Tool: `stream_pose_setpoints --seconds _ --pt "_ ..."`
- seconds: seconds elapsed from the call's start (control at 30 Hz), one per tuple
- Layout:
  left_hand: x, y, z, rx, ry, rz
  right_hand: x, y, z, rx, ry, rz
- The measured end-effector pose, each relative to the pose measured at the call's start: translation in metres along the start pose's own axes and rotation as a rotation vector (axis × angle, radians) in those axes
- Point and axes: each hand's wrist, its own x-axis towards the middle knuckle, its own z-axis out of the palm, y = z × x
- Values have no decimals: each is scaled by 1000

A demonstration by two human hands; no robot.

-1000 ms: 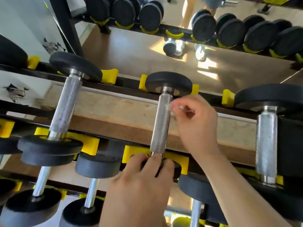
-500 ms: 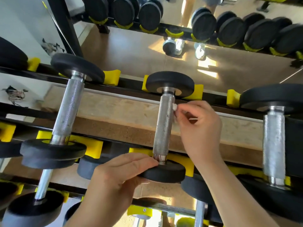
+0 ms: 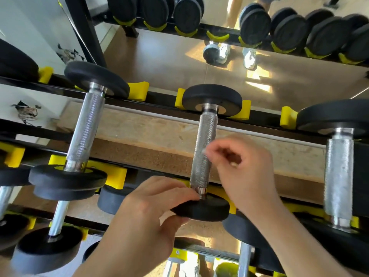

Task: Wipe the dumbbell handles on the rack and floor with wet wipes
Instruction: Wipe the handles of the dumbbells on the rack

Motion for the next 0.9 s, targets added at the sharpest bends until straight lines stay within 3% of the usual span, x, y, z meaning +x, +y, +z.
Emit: stream_pose_setpoints --seconds 0.17,0.33,0.4,0.53,0.67,0.8,0.9 --pt "5 14 3 92 -22 18 30 -5 -7 499 47 308" --pt "4 16 5 116 17 -16 14 1 7 -2 212 47" --pt "1 22 7 205 19 -5 9 3 7 -127 206 -41" --pt "-5 40 11 358 -43 13 10 6 3 -182 149 -93" --pt "2 51 21 567 -77 -53 27 14 1 -22 195 -59" --pt "3 55 28 659 -58 -131 -17 11 0 0 15 -74" --pt "2 59 29 664 -26 -134 17 16 3 1 139 -71"
